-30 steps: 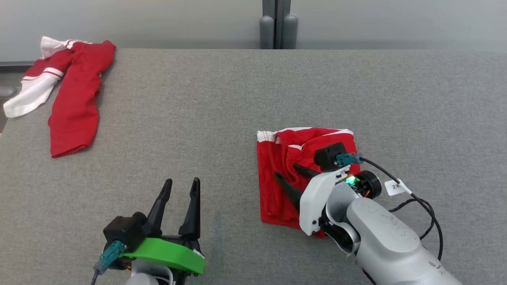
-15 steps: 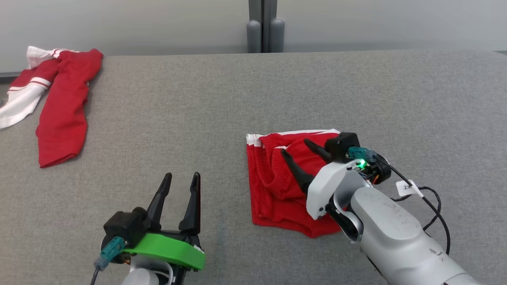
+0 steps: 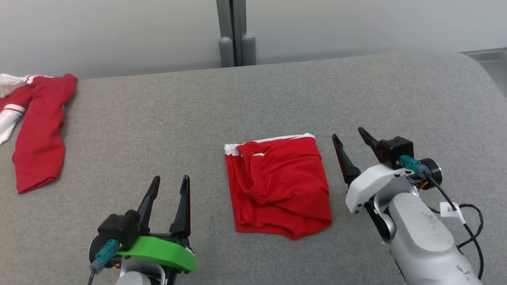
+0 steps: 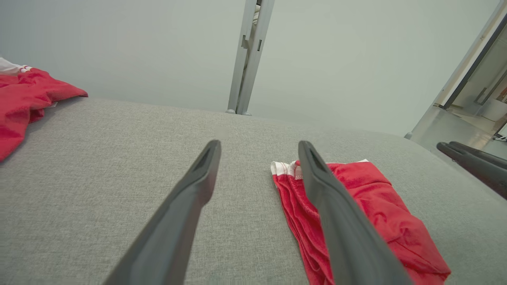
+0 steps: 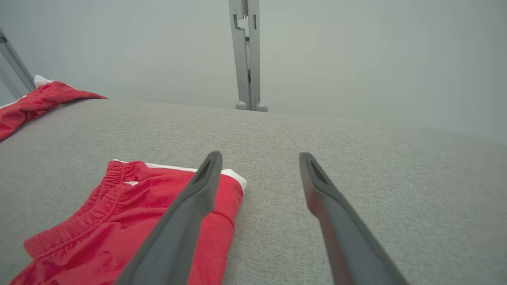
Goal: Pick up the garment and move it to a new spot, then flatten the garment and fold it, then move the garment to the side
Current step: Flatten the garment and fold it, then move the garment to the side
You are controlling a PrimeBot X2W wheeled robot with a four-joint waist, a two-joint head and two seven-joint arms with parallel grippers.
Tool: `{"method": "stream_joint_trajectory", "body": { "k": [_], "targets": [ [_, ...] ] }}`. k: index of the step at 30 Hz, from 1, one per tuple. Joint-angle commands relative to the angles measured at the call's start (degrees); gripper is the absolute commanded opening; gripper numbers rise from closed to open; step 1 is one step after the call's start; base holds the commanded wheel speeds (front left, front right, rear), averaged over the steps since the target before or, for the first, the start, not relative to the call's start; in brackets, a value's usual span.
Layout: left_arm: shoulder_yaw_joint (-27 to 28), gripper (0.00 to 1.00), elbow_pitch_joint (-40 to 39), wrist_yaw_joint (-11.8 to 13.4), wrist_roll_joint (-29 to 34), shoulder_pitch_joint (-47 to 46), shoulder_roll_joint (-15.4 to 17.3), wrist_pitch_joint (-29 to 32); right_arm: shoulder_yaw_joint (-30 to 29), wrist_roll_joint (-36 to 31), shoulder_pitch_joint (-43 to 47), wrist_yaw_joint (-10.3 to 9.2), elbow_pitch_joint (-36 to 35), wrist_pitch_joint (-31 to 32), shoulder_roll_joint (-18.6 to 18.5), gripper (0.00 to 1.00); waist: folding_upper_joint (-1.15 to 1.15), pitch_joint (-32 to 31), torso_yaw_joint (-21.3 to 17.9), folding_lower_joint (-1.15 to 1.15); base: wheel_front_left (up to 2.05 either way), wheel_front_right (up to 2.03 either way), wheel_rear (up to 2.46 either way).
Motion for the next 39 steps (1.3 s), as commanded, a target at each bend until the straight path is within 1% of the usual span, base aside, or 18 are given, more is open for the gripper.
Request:
{"method": "stream_joint_trajectory", "body": {
  "k": [1, 4, 7, 13, 17, 21, 31, 39],
  "targets": [
    [0.71, 1.0, 0.01, -0.16, 0.73, 0.98, -0.13, -0.04, -2.15, -1.4, 2.71, -0.06, -2.97, -0.22, -0.18, 1.0, 0.0, -0.97, -0.83, 0.0, 0.0, 0.0, 0.0],
    [1.68, 1.0, -0.12, -0.16, 1.08, 2.45, -0.35, -0.04, -5.07, -3.51, 7.51, -0.06, -8.3, -0.23, -0.18, 1.0, 0.0, -1.75, -1.06, 0.0, 0.0, 0.0, 0.0],
    [3.37, 1.0, -0.58, -0.16, 1.51, 3.96, -0.57, -0.04, -6.45, -4.62, 12.3, -0.06, -13.14, -0.23, -0.2, 1.0, 0.0, -2.25, -1.26, 0.0, 0.0, 0.0, 0.0],
    [6.05, 1.0, -1.61, -0.16, 2.11, 7.01, -0.82, -0.04, -7.59, -3.91, 19.11, -0.06, -18.18, -0.2, -0.19, 1.0, 0.0, -2.77, -1.38, 0.0, 0.0, 0.0, 0.0],
    [7.33, 1.0, -2.27, -0.16, 2.31, 8.66, -0.99, -0.04, -7.58, -2.63, 21.57, -0.06, -19.59, -0.2, -0.18, 1.0, 0.0, -2.96, -1.41, 0.0, 0.0, 0.0, 0.0],
    [7.9, 1.0, -2.61, -0.16, 2.24, 9.47, -1.13, -0.04, -8.14, -3.18, 22.57, -0.06, -20.62, -0.2, -0.19, 1.0, 0.0, -3.1, -1.3, 0.0, 0.0, 0.0, 0.0],
    [8.8, 1.0, -3.06, -0.16, 2.12, 9.69, -1.28, -0.04, -8.21, -2.32, 22.58, -0.06, -21.64, -0.21, -0.19, 1.0, 0.0, -3.15, -1.34, 0.0, 0.0, 0.0, 0.0],
    [8.37, 1.0, -2.55, -0.16, 1.55, 9.48, -1.3, -0.04, -7.77, -1.95, 22.58, -0.06, -21.51, -0.21, -0.19, 1.0, 0.0, -3.3, -1.28, 0.0, 0.0, 0.0, 0.0]
  ]
}}
